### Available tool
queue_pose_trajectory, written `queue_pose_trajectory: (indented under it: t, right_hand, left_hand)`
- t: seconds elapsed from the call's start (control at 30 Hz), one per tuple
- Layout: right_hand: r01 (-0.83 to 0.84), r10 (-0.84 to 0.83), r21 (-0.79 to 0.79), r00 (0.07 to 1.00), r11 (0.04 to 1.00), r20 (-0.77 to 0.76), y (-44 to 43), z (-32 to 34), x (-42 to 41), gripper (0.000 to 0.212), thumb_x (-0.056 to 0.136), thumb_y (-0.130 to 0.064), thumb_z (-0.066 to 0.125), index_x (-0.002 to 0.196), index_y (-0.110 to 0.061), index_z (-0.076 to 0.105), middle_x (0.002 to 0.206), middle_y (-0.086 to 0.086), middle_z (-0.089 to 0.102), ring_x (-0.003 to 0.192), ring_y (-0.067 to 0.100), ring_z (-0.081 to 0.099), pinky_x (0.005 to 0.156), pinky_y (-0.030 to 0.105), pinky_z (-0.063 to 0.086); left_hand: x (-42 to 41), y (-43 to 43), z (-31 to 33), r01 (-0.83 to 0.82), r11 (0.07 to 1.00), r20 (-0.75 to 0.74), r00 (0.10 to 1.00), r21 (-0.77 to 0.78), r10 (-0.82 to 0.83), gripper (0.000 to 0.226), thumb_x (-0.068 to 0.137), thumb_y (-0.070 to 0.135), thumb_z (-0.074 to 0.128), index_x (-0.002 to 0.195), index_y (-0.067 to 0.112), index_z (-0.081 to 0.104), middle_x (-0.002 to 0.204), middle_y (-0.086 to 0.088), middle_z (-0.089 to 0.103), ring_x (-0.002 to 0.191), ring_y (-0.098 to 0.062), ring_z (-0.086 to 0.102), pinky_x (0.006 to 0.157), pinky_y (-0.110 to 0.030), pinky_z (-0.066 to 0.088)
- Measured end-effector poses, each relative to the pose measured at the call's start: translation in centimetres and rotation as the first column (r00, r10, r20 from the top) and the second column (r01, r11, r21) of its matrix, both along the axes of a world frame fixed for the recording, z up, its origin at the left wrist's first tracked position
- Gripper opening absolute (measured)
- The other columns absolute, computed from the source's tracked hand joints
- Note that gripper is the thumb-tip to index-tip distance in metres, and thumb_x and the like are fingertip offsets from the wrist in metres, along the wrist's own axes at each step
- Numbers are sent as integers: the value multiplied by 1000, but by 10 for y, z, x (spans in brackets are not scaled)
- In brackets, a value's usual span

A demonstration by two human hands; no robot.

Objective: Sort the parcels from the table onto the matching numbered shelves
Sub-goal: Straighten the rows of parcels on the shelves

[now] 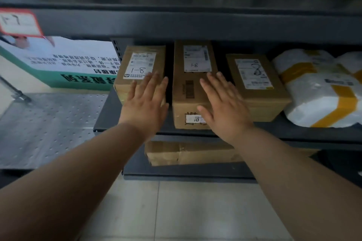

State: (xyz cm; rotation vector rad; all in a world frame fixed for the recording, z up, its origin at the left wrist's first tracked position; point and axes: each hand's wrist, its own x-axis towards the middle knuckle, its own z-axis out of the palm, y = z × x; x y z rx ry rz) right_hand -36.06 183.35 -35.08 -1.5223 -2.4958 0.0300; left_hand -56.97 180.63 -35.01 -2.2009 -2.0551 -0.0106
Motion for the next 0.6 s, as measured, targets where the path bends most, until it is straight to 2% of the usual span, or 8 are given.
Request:
queue_pose_trajectory:
  t: [0.07,0.17,0.23,0.37,0.6]
  right_hand:
    - [-10,10,39,1000,999,4,10,-13,-5,63,97,-50,23,153,-23,13,162,-1,8,148,17,-3,117,32,-6]
    - [-37,44,177,998,983,-39,16,-26,-12,59,94,-47,26,142,-19,45,149,5,42,141,27,33,112,42,20]
    - [-44,56,239,998,970,-42,18,-34,-13,55,94,-45,30,133,-17,56,137,5,56,131,30,47,105,43,36]
    - [-31,74,345,991,938,-112,18,-43,-13,49,93,-41,37,124,-14,64,126,7,64,123,33,54,94,42,48]
    - [-36,91,423,990,906,-111,12,-45,-8,46,92,-37,42,118,-10,68,120,11,67,116,35,60,89,42,52]
  left_hand:
    - [-7,18,-14,-56,998,-18,998,31,56,63,101,45,15,152,22,-14,161,-3,-15,147,-23,-18,119,-46,-11]
    - [-20,35,-34,-139,990,-18,990,24,140,61,100,48,9,150,27,-18,160,1,-18,146,-26,-20,118,-51,-9]
    - [-29,38,-45,-154,987,-9,988,47,154,59,100,48,12,151,30,-14,162,3,-11,147,-28,-14,117,-54,-8]
    - [-37,40,-53,-118,980,38,993,158,114,54,101,45,18,152,37,3,161,6,9,148,-28,6,116,-59,-2]
    - [-40,44,-52,-132,976,47,991,174,125,52,100,45,15,152,37,7,161,7,12,148,-28,7,116,-59,-1]
